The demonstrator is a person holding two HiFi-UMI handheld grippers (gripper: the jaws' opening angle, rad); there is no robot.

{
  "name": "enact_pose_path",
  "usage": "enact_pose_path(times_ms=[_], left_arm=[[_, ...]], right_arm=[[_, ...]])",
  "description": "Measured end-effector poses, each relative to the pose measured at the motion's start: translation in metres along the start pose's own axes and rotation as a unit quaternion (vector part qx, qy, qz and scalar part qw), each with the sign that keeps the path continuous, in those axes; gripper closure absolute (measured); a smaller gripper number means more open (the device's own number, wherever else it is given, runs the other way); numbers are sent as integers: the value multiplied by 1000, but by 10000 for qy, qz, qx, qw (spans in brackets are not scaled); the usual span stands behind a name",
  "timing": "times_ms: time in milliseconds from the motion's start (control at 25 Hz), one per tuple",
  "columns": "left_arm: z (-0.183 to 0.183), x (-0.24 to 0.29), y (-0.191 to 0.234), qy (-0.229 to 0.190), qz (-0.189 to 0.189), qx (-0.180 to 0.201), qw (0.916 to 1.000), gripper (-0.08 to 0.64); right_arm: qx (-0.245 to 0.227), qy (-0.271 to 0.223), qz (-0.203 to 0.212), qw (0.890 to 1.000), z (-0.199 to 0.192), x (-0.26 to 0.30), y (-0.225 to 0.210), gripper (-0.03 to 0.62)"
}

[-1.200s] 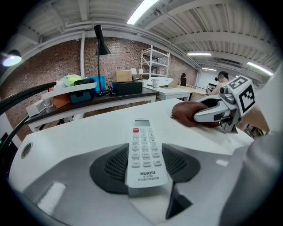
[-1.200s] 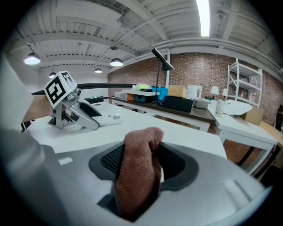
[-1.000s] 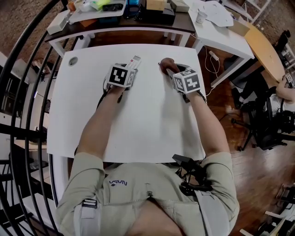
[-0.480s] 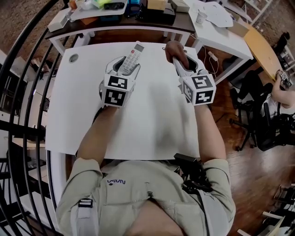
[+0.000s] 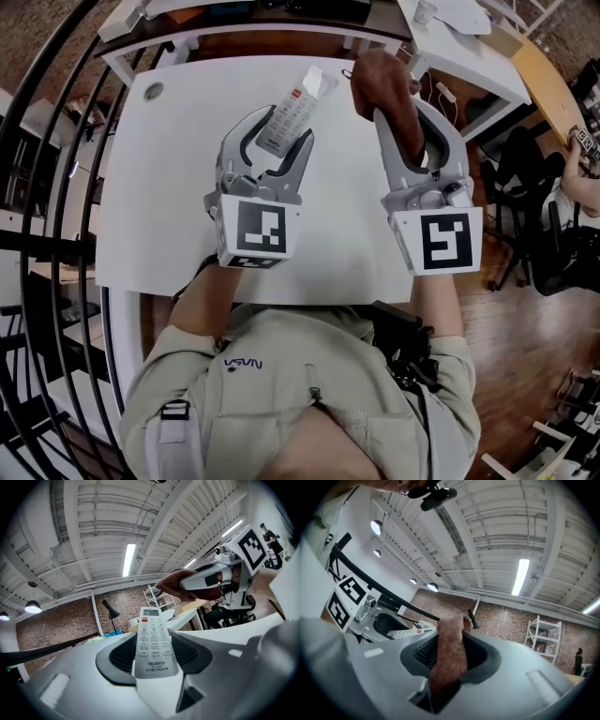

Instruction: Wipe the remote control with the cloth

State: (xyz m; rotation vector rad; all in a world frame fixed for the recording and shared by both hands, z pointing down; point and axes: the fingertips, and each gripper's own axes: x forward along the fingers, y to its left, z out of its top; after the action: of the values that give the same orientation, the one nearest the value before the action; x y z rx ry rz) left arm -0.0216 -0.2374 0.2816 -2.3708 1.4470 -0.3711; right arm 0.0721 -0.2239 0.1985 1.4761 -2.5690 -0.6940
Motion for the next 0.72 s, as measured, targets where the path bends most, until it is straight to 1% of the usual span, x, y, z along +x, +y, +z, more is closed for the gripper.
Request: enact_pose_path(times_ms=[80,160,320,400,480,560,640,720], left_arm=[[-3,-13,-12,-66,-4,7,10000,318],[3,-26,-17,-145,56,-27,9999,318],[20,-51,-22,-333,213,208,9990,318],[22,-60,-25,-395,277,277,9985,318],[20,-66,-27,-411,326,304,9982,318],[14,-71,-29,-379,346,327,9981,318],[7,-75,-33,-343,376,369,9980,318],[-1,-79,-41,-306,385,378,9981,318]], right_arm=[[-102,-92,46,9999,10,-9,15,480],[-167,-50,66,9998,13,-18,27,480],[-334,43,154,9993,15,-30,47,480],[-396,174,331,9985,11,-34,63,480],[-570,437,663,9952,3,-40,84,480],[-779,719,1117,9881,-6,-48,108,482],[-815,814,1598,9804,-9,-54,131,483],[-868,818,2102,9704,-9,-63,156,483]])
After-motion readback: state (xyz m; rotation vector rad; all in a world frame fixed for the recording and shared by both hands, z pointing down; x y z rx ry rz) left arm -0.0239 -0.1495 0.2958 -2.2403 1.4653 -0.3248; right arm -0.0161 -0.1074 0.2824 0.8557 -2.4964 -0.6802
